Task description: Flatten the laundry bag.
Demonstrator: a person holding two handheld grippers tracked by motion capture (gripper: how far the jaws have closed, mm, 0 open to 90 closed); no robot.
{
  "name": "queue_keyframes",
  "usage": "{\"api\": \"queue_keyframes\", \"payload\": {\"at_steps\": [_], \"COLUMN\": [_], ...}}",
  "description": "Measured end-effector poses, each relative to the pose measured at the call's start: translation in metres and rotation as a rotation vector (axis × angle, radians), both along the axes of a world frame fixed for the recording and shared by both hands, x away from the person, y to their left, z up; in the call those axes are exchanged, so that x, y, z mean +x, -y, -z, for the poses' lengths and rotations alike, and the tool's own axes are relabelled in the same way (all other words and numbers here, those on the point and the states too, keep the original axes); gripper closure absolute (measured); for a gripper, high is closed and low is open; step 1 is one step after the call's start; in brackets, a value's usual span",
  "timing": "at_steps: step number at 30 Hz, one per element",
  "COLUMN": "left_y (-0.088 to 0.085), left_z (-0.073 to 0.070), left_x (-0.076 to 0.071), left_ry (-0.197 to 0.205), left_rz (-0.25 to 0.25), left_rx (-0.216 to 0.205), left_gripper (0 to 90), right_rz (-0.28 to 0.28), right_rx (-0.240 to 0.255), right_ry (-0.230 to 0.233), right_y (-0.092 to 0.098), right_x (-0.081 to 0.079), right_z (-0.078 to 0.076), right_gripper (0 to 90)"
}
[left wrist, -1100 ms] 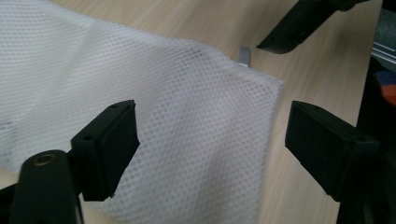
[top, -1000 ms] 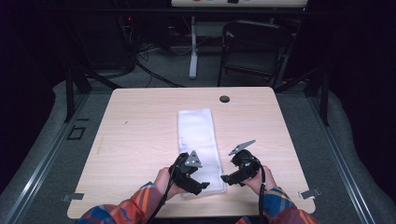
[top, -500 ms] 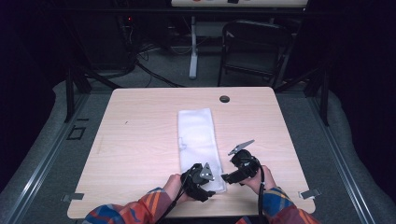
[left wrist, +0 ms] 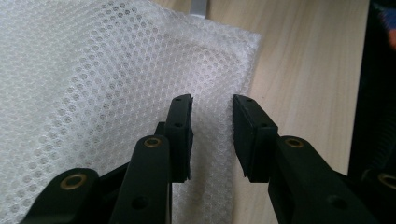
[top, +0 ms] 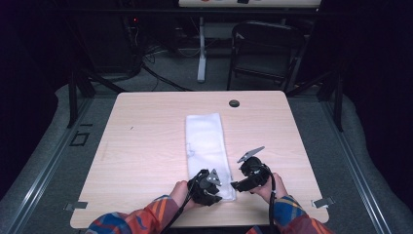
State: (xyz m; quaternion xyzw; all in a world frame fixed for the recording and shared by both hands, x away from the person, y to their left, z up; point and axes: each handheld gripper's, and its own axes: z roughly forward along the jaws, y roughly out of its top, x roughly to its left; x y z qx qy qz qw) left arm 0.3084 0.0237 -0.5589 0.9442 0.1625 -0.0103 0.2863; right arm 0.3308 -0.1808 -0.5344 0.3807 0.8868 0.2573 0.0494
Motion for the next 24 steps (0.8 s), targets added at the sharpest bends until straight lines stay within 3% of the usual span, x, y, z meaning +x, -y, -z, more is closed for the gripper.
{"api": "queue_keyframes", "payload": {"at_steps": [6, 14, 19, 24], "left_y": [-0.0017, 0.0008, -0.0019, -0.0036], "left_z": [-0.0052, 0.0006, 0.0007, 0.0014], "left_x": [0.0004, 0.0012, 0.0035, 0.0049], "left_ry": [0.016, 0.019, 0.028, 0.035], "left_rz": [0.001, 0.008, -0.008, -0.013], "left_rx": [-0.029, 0.035, 0.031, 0.023], "left_gripper": [67.6, 65.9, 81.2, 86.2], "right_rz": [-0.007, -0.007, -0.011, -0.021], "right_rx": [-0.005, -0.010, -0.011, -0.015], "right_ry": [-0.004, -0.001, 0.002, -0.004], "right_y": [-0.0001, -0.0008, -0.0023, -0.0034], "right_x": [0.0002, -0.0001, -0.0007, -0.0010], "right_z": [-0.0001, 0.0000, 0.0005, 0.0007], "right_gripper": [32.3, 36.5, 45.3, 54.3]}}
